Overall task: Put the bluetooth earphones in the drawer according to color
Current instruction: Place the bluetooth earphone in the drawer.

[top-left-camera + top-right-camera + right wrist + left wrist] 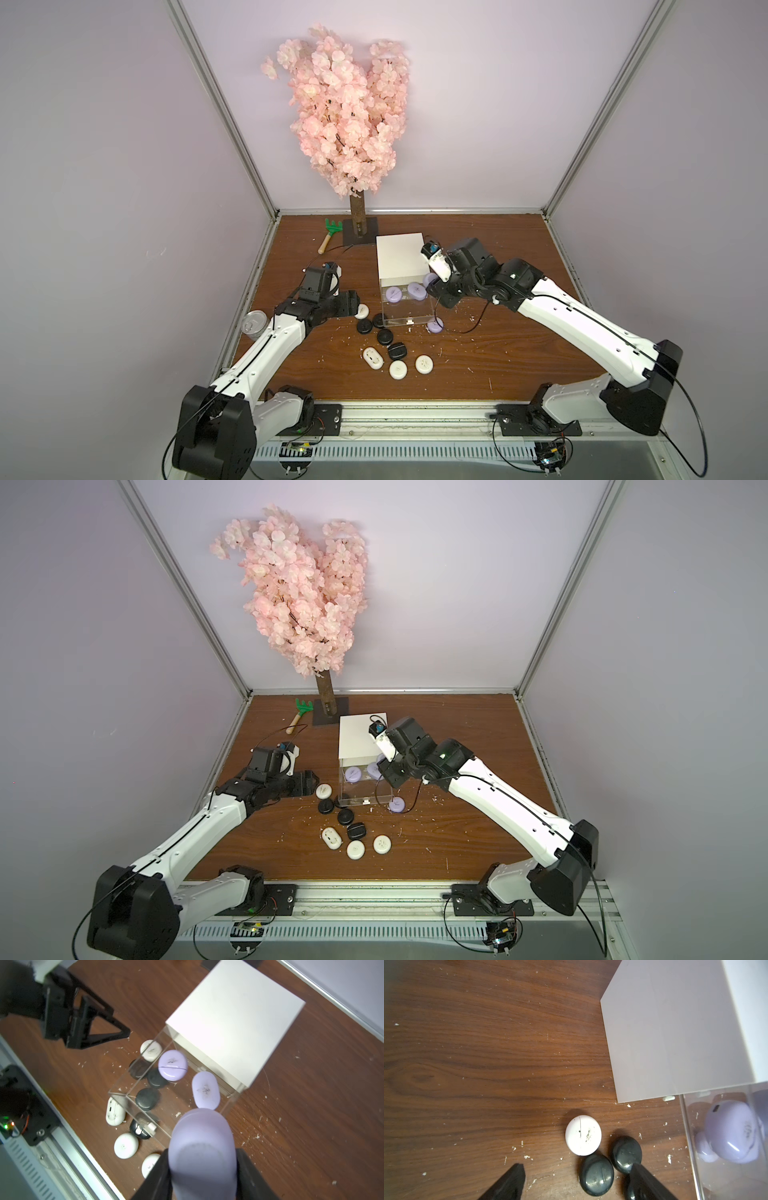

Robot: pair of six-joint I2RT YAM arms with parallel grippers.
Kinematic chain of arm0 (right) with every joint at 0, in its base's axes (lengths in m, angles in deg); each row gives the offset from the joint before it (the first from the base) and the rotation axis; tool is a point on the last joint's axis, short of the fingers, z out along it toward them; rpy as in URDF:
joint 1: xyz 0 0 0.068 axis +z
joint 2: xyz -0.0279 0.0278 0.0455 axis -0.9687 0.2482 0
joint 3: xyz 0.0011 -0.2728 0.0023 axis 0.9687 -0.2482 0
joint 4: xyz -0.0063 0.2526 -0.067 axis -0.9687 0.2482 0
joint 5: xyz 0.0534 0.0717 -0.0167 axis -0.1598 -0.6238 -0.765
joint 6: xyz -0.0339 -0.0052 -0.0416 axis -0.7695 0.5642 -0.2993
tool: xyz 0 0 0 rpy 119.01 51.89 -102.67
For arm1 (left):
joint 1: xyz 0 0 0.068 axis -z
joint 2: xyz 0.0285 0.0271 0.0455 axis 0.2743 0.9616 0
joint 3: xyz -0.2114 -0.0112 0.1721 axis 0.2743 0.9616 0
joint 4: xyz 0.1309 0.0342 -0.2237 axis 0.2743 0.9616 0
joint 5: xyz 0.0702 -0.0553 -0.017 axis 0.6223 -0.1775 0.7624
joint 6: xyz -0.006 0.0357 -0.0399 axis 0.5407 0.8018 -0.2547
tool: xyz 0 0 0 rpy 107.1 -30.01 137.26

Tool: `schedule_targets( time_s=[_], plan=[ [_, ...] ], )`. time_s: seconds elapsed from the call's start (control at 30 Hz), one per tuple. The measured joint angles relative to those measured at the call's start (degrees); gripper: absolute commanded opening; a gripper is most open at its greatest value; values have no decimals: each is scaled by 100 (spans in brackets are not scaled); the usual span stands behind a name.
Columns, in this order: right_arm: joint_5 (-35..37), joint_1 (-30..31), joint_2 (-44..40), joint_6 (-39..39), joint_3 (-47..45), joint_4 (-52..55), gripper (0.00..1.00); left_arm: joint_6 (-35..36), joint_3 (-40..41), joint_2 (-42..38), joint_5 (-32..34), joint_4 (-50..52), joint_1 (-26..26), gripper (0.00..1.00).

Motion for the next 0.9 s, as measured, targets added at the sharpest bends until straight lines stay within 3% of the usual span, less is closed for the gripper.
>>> schedule_targets(
  time_s=[0.4, 0.9],
  plan=[
    [-358, 518, 706, -1475, 85, -415, 15, 0, 0, 0, 0, 0, 0, 84],
    [-225, 551, 1746, -2194, 535, -271, 20, 0, 0, 0, 0, 0, 0, 84]
  ],
)
